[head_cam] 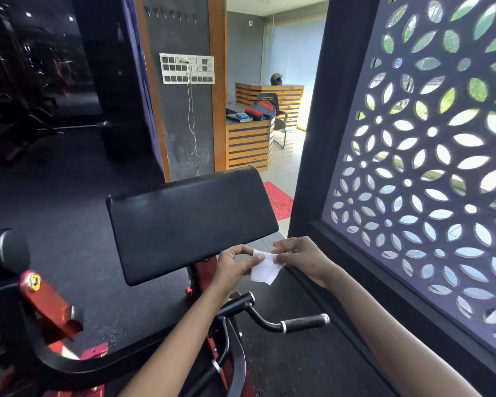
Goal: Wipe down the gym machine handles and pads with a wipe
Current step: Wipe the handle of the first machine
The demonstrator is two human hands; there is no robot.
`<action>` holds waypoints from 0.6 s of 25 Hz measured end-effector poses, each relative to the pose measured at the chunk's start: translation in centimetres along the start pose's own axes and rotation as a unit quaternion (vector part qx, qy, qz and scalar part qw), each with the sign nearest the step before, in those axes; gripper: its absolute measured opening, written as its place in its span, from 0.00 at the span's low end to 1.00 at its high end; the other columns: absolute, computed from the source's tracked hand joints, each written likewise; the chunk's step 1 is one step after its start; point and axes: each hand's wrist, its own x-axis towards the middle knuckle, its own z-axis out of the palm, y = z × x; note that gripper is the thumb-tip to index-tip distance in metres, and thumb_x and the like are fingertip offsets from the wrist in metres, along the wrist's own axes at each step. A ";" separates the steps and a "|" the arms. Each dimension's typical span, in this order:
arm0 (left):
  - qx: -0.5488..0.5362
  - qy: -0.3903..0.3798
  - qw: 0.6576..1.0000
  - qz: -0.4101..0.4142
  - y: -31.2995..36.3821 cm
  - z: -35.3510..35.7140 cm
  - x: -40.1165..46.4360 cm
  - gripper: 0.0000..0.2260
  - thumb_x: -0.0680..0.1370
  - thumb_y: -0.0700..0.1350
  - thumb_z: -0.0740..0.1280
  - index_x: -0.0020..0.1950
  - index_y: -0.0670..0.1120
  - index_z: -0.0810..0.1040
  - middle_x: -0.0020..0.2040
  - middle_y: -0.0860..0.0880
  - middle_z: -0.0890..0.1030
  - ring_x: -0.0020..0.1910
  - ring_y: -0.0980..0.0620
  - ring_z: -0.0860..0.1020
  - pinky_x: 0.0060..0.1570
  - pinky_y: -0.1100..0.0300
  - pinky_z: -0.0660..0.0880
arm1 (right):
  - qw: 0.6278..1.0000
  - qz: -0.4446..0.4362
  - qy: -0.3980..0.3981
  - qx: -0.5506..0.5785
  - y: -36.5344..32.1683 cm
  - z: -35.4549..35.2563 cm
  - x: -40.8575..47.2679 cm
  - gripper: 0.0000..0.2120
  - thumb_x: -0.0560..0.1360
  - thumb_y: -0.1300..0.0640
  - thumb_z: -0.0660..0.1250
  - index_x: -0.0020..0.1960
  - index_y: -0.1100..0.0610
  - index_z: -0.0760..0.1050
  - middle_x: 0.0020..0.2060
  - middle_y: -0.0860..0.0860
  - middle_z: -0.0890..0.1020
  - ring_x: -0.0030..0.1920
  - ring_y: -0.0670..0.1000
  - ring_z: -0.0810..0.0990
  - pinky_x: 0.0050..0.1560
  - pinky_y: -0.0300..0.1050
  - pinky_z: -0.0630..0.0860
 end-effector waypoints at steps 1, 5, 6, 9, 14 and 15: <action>-0.003 -0.003 1.000 0.004 -0.1 0.2 0.0 0.06 0.71 0.36 0.74 0.39 0.40 0.77 0.50 0.43 0.81 0.47 0.46 0.81 0.49 0.52 0.78 | 1.000 0.007 -0.006 -0.001 0.1 0.1 0.0 0.07 0.72 0.69 0.66 0.49 0.69 0.80 0.40 0.51 0.80 0.40 0.47 0.77 0.41 0.34 0.74; 0.009 0.006 1.000 0.016 -1.2 1.4 0.2 0.09 0.71 0.35 0.72 0.35 0.43 0.74 0.34 0.49 0.77 0.34 0.58 0.74 0.38 0.67 0.72 | 0.998 0.040 0.014 0.036 1.3 0.5 0.2 0.11 0.76 0.63 0.58 0.37 0.58 0.76 0.34 0.52 0.75 0.37 0.50 0.73 0.39 0.42 0.69; 0.010 0.017 1.000 0.010 -1.8 1.6 0.3 0.10 0.71 0.35 0.72 0.35 0.44 0.73 0.32 0.52 0.76 0.32 0.59 0.73 0.36 0.68 0.71 | 0.995 0.054 0.028 0.077 2.0 0.7 0.2 0.10 0.77 0.61 0.59 0.38 0.58 0.75 0.34 0.52 0.75 0.37 0.50 0.73 0.38 0.42 0.70; 0.035 0.043 0.998 -0.002 -5.1 2.4 1.1 0.10 0.71 0.37 0.73 0.37 0.45 0.73 0.32 0.52 0.76 0.32 0.60 0.73 0.35 0.67 0.71 | 0.988 0.101 0.026 0.112 5.2 1.2 0.1 0.10 0.71 0.53 0.72 0.46 0.59 0.77 0.37 0.50 0.79 0.40 0.48 0.77 0.43 0.46 0.74; 0.081 0.067 0.992 -0.070 -16.0 4.0 2.7 0.10 0.72 0.36 0.72 0.44 0.46 0.73 0.35 0.49 0.78 0.33 0.58 0.78 0.38 0.61 0.74 | 0.974 0.183 0.097 0.093 16.0 1.2 1.5 0.06 0.66 0.63 0.74 0.40 0.61 0.77 0.34 0.55 0.78 0.37 0.53 0.76 0.38 0.49 0.73; 0.119 0.064 0.989 -0.066 -18.3 3.9 3.0 0.10 0.72 0.36 0.72 0.46 0.46 0.73 0.37 0.48 0.78 0.35 0.55 0.79 0.40 0.60 0.74 | 0.968 0.194 0.146 0.058 18.0 0.9 1.7 0.05 0.66 0.61 0.73 0.38 0.59 0.77 0.34 0.54 0.79 0.37 0.53 0.76 0.37 0.47 0.72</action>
